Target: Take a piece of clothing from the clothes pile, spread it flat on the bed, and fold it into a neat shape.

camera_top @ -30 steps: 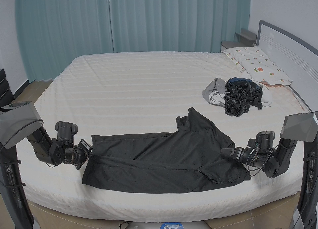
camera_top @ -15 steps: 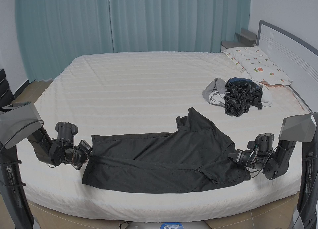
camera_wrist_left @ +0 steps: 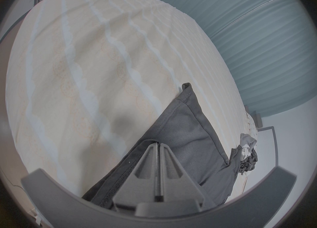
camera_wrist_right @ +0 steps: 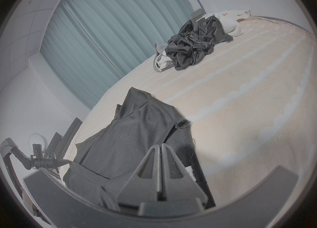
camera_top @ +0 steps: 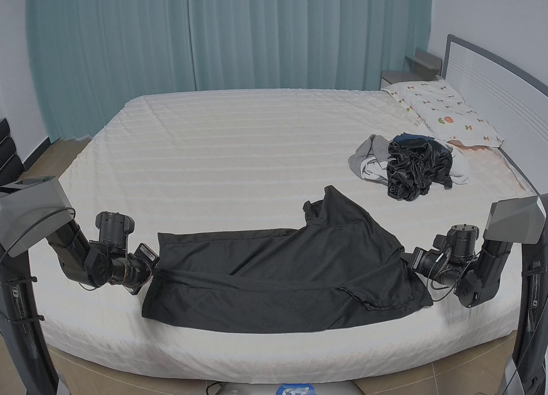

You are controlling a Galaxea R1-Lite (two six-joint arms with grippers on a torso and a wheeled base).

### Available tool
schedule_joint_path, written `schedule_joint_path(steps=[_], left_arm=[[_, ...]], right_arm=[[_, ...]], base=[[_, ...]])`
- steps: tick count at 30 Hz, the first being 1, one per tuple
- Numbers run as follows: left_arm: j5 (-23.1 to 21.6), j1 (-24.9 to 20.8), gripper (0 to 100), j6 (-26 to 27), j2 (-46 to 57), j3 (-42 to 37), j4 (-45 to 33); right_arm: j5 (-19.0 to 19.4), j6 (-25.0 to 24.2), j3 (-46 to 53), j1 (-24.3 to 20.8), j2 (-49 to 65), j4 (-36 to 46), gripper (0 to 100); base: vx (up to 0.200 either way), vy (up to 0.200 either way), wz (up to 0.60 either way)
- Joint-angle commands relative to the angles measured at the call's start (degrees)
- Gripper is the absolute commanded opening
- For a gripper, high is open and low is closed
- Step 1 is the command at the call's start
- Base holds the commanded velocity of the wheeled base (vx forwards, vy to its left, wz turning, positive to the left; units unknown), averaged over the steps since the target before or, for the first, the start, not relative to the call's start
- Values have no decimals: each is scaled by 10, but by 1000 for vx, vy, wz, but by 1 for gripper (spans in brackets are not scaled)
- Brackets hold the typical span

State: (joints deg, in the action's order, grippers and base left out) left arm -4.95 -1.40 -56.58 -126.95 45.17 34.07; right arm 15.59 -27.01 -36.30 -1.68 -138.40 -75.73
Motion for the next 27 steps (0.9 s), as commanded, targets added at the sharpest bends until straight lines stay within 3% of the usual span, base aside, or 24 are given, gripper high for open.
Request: schedule_joint_path(steps=[1,27], left_arm=[[0,0,0,0,0,-1,-1],[56,3,0,-20,0,-4,3]], right_arm=[[-2,-1,-4,5,-4,-2,0],[-5,-24,-7,1,-20,-55,0]], base=[[0,0,0],[0,0,0]])
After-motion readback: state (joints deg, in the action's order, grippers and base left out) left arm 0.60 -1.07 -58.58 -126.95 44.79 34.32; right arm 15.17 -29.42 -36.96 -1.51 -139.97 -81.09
